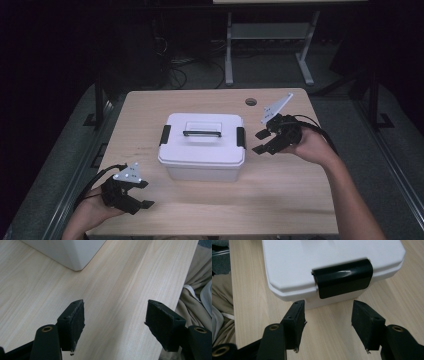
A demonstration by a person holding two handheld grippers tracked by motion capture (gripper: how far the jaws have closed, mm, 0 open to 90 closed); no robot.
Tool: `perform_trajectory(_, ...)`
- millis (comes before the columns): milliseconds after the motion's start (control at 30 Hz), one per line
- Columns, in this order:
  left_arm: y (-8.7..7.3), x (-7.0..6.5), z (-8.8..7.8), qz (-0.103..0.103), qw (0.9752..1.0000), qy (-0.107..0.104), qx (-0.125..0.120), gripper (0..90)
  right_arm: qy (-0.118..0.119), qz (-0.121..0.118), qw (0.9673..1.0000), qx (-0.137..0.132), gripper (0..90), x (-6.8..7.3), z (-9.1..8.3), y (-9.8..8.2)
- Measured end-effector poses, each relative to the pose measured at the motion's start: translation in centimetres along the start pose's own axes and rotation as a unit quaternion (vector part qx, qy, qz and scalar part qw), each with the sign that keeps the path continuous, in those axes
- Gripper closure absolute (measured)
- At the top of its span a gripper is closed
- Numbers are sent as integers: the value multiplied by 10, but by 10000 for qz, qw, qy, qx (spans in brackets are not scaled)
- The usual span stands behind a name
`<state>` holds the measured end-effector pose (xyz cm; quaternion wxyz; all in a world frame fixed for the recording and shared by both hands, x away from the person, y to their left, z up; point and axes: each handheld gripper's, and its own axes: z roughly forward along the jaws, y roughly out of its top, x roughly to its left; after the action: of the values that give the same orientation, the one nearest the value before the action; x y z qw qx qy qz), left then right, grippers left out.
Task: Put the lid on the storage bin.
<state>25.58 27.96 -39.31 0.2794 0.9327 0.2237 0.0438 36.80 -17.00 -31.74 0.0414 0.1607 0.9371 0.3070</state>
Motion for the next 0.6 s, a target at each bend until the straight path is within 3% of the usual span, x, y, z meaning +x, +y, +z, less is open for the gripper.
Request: perform_trajectory(600, -1, 1, 2, -18, 10000, -34, 13, 311, -12, 225, 9997, -20, 434, -2, 0, -25)
